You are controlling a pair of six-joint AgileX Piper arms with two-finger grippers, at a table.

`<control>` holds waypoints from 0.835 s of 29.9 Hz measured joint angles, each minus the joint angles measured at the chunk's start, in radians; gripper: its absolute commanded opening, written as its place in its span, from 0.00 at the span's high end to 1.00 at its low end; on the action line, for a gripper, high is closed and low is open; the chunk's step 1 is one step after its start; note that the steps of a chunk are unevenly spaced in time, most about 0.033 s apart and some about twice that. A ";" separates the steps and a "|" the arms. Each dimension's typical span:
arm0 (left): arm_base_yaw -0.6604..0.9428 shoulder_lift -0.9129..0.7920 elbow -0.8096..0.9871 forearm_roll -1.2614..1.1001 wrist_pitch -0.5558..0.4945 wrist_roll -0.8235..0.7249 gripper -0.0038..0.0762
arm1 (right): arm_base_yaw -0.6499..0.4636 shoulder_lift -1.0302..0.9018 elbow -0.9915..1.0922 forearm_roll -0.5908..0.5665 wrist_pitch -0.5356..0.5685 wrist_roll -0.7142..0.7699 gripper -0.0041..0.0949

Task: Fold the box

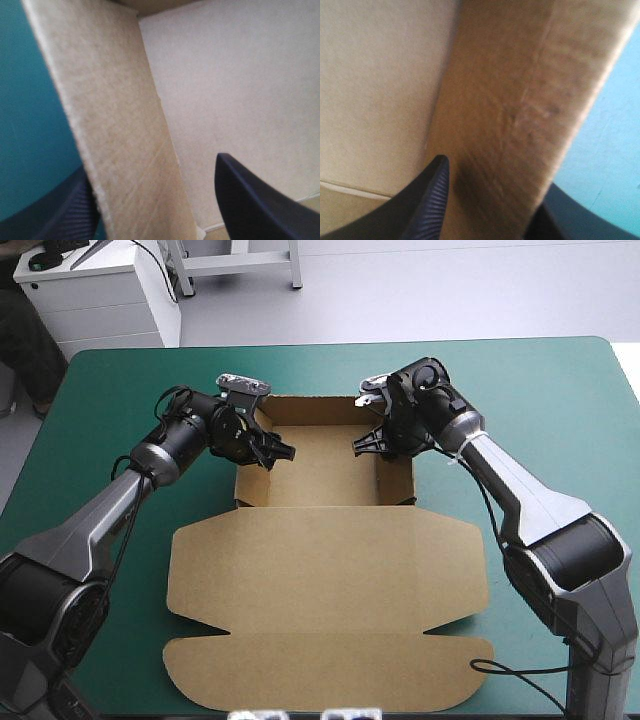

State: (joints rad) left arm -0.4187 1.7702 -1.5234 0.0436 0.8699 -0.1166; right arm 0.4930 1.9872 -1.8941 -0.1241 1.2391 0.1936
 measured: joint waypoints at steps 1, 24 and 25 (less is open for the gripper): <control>-0.001 0.000 -0.021 0.000 0.009 0.000 0.35 | 0.000 0.000 -0.017 -0.005 0.001 0.000 0.54; -0.004 0.000 -0.129 0.142 0.130 0.000 0.36 | 0.001 0.000 -0.155 -0.081 0.007 -0.017 0.55; -0.004 0.000 -0.132 0.147 0.130 0.000 0.36 | 0.001 0.000 -0.155 -0.093 0.007 -0.020 0.55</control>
State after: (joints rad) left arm -0.4229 1.7702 -1.6553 0.1909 0.9995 -0.1166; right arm 0.4938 1.9872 -2.0487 -0.2174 1.2465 0.1739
